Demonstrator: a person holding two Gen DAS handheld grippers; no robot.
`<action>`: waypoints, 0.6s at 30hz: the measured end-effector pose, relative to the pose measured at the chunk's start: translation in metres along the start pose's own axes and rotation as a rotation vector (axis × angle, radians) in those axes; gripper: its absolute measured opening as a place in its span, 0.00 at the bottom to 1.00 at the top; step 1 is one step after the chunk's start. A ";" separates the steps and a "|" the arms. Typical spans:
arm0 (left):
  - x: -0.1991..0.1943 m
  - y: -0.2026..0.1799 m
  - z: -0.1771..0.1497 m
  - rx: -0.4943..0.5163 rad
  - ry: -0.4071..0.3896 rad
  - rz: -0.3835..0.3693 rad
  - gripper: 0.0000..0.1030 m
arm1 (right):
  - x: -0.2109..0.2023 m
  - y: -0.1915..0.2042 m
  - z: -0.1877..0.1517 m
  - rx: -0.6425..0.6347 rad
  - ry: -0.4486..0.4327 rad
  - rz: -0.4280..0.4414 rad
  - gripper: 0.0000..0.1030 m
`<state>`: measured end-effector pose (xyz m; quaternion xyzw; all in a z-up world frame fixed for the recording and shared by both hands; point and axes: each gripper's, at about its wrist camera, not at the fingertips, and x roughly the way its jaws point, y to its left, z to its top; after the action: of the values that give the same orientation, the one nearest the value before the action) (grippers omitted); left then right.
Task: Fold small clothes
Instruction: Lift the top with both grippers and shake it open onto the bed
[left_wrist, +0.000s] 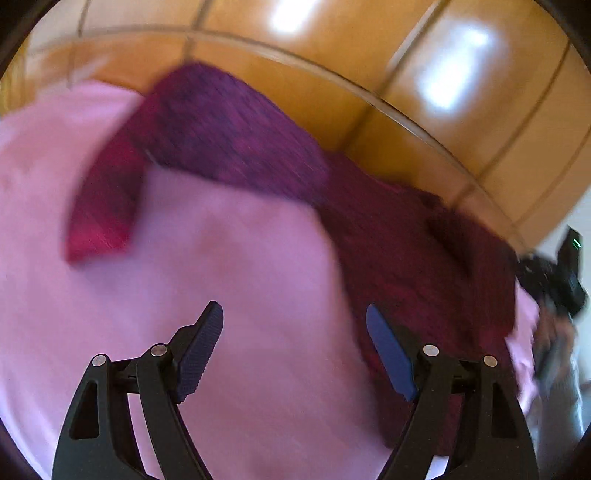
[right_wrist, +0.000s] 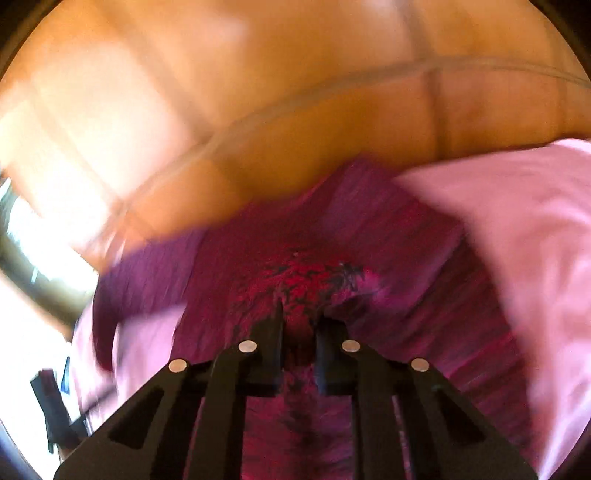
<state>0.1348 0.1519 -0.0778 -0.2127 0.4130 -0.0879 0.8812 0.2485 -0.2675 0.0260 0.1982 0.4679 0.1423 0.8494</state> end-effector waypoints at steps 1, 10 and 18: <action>0.002 -0.004 -0.008 -0.009 0.017 -0.052 0.77 | -0.010 -0.020 0.015 0.059 -0.041 -0.007 0.11; 0.012 -0.041 -0.040 0.005 0.113 -0.262 0.77 | -0.036 -0.162 0.086 0.403 -0.142 -0.048 0.51; 0.027 -0.049 -0.048 -0.086 0.156 -0.356 0.77 | -0.045 -0.236 0.040 0.690 -0.179 -0.022 0.90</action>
<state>0.1160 0.0843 -0.1015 -0.3124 0.4392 -0.2406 0.8073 0.2727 -0.5024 -0.0325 0.4797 0.4144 -0.0512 0.7717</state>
